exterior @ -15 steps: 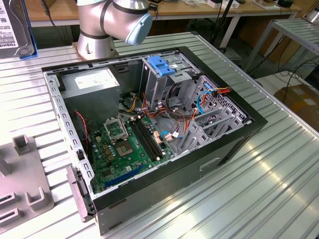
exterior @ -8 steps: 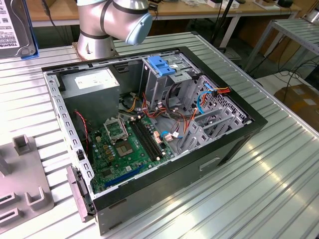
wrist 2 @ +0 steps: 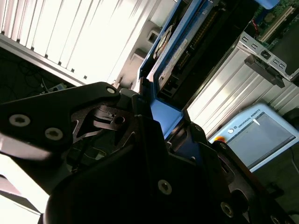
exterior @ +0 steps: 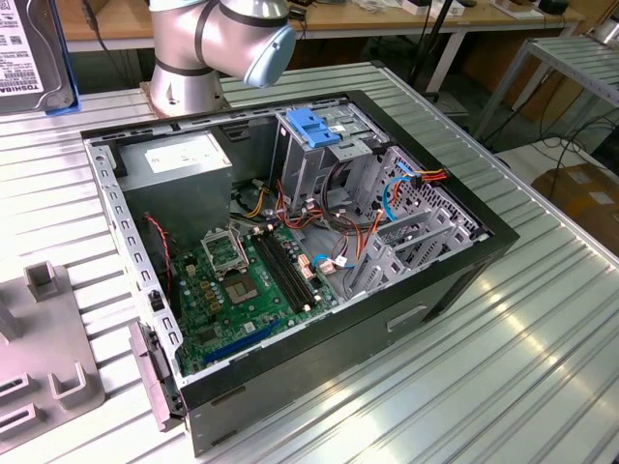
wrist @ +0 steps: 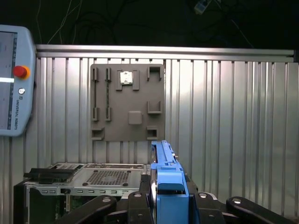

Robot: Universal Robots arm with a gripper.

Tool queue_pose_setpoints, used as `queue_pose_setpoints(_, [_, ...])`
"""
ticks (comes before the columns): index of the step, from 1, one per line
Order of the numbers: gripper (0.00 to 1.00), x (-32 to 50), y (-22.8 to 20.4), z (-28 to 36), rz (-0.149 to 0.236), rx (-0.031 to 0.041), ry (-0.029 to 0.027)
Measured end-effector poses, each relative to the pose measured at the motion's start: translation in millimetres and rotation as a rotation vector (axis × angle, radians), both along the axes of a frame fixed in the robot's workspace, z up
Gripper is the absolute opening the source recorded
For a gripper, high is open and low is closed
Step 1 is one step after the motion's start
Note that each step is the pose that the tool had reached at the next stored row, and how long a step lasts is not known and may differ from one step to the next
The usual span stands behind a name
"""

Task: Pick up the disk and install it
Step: 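Pick up the disk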

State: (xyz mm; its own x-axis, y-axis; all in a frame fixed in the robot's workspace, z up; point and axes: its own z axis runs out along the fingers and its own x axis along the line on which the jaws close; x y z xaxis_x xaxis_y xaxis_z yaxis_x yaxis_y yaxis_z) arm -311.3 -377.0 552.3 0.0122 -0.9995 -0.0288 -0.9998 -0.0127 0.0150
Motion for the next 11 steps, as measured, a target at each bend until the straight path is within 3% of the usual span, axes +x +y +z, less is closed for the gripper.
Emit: queue_pose_setpoints(11, [0.37,5.7,-1.8,0.0,-0.001,-0.0005,0.0])
